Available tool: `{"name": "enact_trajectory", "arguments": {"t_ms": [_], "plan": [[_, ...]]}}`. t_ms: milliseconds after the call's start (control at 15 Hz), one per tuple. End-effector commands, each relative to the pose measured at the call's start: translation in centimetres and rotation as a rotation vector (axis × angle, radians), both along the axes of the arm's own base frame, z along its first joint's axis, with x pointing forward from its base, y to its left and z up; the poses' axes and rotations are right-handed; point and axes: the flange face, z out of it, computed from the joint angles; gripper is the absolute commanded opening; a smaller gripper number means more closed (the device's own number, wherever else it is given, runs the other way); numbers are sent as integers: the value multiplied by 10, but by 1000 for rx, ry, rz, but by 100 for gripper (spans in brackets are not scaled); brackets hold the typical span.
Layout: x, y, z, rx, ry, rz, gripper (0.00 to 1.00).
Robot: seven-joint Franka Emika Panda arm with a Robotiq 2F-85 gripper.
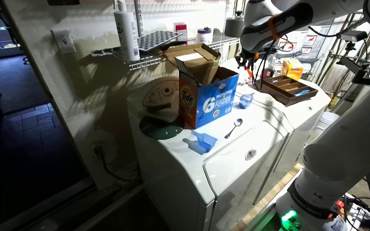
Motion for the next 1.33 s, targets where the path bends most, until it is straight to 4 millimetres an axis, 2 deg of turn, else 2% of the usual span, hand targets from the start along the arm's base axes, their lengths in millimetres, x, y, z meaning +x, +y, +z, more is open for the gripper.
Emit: {"name": "enact_trajectory", "arguments": {"t_ms": [0,467,867,933,1067,1200,1267], "plan": [[-4,13,25,-25,22,101,4],[-6,53,56,-88,45,335,4],[3,105,54,-159,156,597,4],[7,93,54,-149,122,535,18],[9,104,53,-157,136,573,18],[9,105,53,-159,140,581,18],[8,109,50,-186,163,601,4]]}}
